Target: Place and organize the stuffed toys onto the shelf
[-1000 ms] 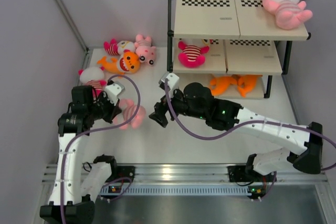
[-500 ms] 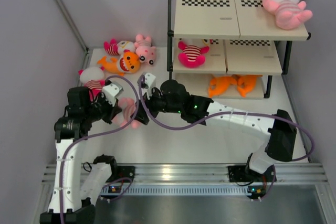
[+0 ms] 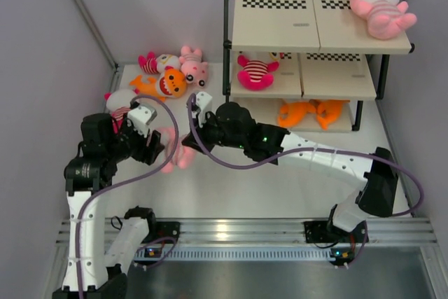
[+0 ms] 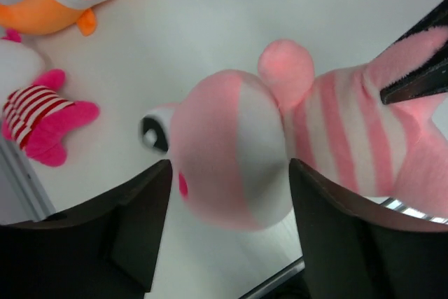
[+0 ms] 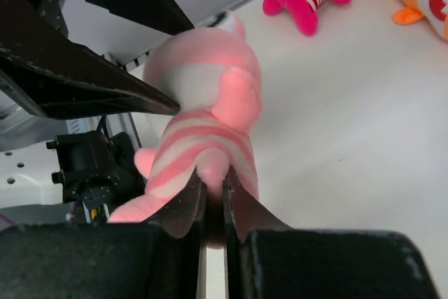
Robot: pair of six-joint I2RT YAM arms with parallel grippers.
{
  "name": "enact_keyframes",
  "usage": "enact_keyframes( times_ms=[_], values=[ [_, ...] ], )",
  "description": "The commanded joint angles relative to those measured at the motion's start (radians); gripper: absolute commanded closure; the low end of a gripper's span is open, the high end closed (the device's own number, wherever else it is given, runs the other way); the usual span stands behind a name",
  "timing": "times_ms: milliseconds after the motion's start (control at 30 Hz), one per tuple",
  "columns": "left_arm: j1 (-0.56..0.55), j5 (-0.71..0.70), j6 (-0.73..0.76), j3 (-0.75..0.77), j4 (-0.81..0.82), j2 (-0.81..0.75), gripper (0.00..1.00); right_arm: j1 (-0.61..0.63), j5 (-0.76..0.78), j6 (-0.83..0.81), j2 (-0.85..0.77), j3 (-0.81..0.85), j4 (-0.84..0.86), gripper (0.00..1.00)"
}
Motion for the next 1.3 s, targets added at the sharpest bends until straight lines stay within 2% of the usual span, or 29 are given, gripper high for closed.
enact_keyframes(
  times_ms=[0, 133, 167, 300, 433, 533, 633, 733, 800, 833, 1033, 1267],
  values=[
    [-0.001, -0.082, -0.07, 0.179, -0.019, 0.015, 0.24, -0.006, 0.053, -0.073, -0.06, 0.154, -0.073, 1.0],
    [-0.001, -0.243, -0.148, 0.367, -0.05, 0.053, 0.1, -0.052, 0.11, -0.122, -0.054, 0.37, -0.166, 1.0],
    [0.0, -0.278, -0.162, 0.424, -0.062, 0.059, 0.03, -0.072, 0.11, -0.124, -0.051, 0.401, -0.173, 1.0],
    [-0.001, -0.265, -0.192, 0.53, -0.117, 0.082, 0.02, -0.186, 0.096, -0.096, -0.051, 0.525, -0.118, 1.0],
    [-0.001, -0.246, -0.186, 0.546, -0.125, 0.086, 0.02, -0.304, 0.134, -0.065, -0.067, 0.593, -0.011, 1.0],
    [0.0, -0.24, -0.177, 0.512, -0.123, 0.087, 0.02, -0.4, 0.23, -0.022, -0.087, 0.593, 0.032, 1.0],
    [-0.001, -0.235, -0.163, 0.483, -0.123, 0.086, 0.02, -0.508, 0.32, -0.007, -0.107, 0.572, 0.003, 1.0],
    [-0.001, -0.217, -0.154, 0.454, -0.123, 0.087, 0.02, -0.617, 0.338, 0.042, -0.139, 0.506, -0.02, 1.0],
    [-0.003, -0.211, -0.153, 0.442, -0.122, 0.087, 0.02, -0.687, 0.322, 0.079, -0.167, 0.445, -0.018, 1.0],
    [-0.003, -0.209, -0.153, 0.435, -0.123, 0.089, 0.02, -0.712, 0.259, 0.082, -0.172, 0.429, -0.011, 1.0],
    [-0.003, -0.205, -0.143, 0.4, -0.122, 0.086, 0.02, -0.875, 0.096, 0.14, -0.155, 0.411, -0.115, 1.0],
    [-0.001, -0.192, -0.152, 0.385, -0.122, 0.087, 0.02, -0.919, 0.159, 0.152, -0.244, 0.285, -0.092, 1.0]
  ],
)
